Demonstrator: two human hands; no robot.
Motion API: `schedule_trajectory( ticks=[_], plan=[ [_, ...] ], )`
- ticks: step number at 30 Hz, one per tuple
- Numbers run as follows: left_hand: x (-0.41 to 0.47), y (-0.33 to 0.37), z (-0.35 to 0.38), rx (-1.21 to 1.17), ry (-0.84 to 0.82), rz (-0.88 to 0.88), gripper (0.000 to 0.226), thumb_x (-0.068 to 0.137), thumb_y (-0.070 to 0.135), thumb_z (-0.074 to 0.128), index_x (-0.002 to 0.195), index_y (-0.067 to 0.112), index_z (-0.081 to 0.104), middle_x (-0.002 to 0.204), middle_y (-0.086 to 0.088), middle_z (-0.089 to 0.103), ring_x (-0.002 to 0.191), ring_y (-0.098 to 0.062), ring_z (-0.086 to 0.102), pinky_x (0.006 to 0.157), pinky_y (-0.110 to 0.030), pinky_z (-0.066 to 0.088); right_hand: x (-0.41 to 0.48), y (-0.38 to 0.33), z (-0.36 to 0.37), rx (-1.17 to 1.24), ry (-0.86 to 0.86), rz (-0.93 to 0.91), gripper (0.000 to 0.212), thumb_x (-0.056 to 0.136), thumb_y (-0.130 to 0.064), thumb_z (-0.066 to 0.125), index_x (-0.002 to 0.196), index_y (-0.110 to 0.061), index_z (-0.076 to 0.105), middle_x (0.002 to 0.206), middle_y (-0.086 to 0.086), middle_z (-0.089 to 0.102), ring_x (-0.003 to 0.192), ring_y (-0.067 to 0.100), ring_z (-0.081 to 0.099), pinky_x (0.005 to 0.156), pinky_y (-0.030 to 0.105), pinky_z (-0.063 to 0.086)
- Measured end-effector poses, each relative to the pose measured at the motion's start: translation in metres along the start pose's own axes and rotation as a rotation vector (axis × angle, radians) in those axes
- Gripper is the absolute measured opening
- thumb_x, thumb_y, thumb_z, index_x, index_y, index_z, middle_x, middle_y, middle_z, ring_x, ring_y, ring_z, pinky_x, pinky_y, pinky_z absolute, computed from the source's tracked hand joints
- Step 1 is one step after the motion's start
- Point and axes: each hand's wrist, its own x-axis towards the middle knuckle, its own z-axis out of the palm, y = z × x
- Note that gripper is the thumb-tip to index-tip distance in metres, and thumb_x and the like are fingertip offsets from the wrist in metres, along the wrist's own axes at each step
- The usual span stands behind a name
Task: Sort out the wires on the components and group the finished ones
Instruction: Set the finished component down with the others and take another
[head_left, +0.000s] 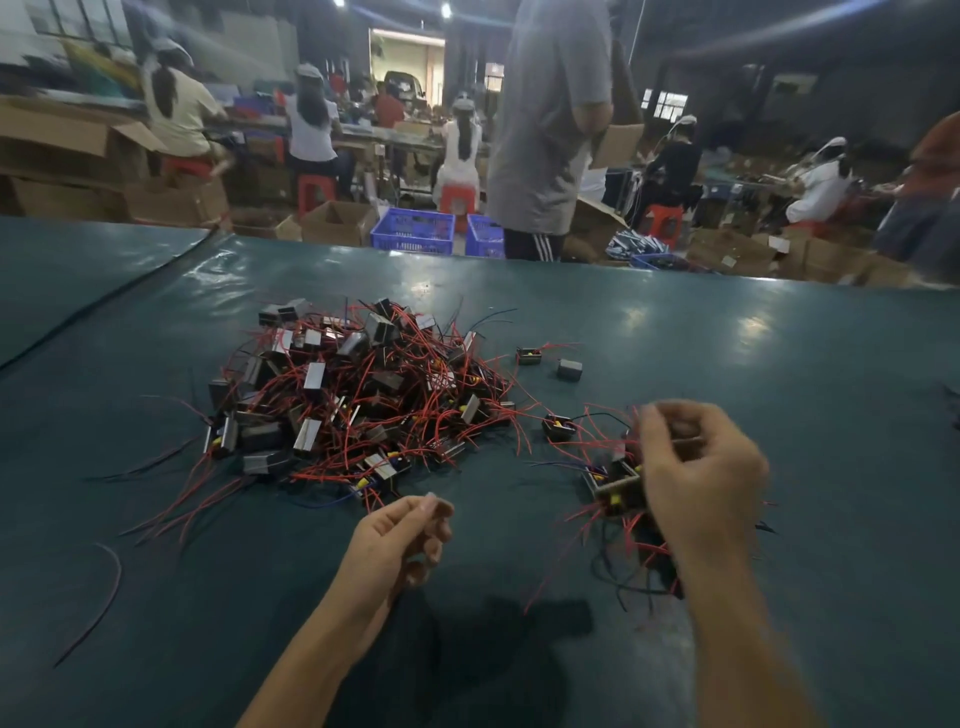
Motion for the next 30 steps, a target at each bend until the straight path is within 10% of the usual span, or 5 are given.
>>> schedule_trajectory(
  ticks=[9,17,22,25,30],
  plan=[
    [0.003,0.001,-0.004,-0.042,0.015,0.014,0.025,0.077,0.029,0.061,0.087,0.009,0.070,0.071,-0.004,0.063,0.051,-0.009,0.050,0.042,-0.017,0.033,0.033,0.046,-0.004,-0.298,-0.013,0.287,0.017,0.088,-0.024,0.068,0.101,-0.013,0.069,0.085,0.001,0.072,0.097,0.031,0.064,0.074,0.034,0.048],
    [0.004,0.009,-0.022,-0.031,0.095,0.419,0.017,0.085,0.017,0.058,0.083,0.018,0.075,0.093,-0.008,0.072,0.083,-0.019,0.066,0.060,-0.025,0.055,0.026,0.041,-0.001,-0.346,0.056,0.263,0.047,0.090,-0.021,0.065,0.133,-0.007,0.054,0.133,0.016,0.056,0.122,0.036,0.050,0.099,0.047,0.042],
    [0.017,-0.006,-0.044,0.929,0.353,0.306,0.037,0.089,0.030,0.068,0.126,0.030,0.062,0.146,0.009,0.046,0.135,-0.016,0.038,0.110,-0.039,0.035,-0.005,0.011,0.030,-0.203,0.005,0.021,0.043,0.088,-0.010,0.066,0.129,-0.003,0.057,0.136,0.018,0.052,0.128,0.030,0.047,0.110,0.044,0.037],
    [0.021,-0.017,-0.048,1.265,0.331,0.201,0.064,0.088,0.046,0.064,0.146,0.031,0.041,0.158,0.010,0.025,0.142,-0.018,0.024,0.113,-0.041,0.028,-0.035,-0.004,0.060,-0.120,-0.201,-0.059,0.037,0.087,-0.009,0.067,0.124,-0.004,0.061,0.132,0.013,0.055,0.125,0.025,0.049,0.109,0.038,0.037],
    [0.022,-0.015,-0.048,1.282,0.407,0.289,0.058,0.082,0.038,0.070,0.135,0.029,0.052,0.138,0.013,0.047,0.124,-0.018,0.045,0.102,-0.042,0.035,-0.081,-0.011,0.099,-0.108,-0.576,-0.077,0.035,0.093,-0.021,0.059,0.128,-0.015,0.059,0.133,-0.001,0.051,0.124,0.015,0.047,0.108,0.030,0.036]
  ],
)
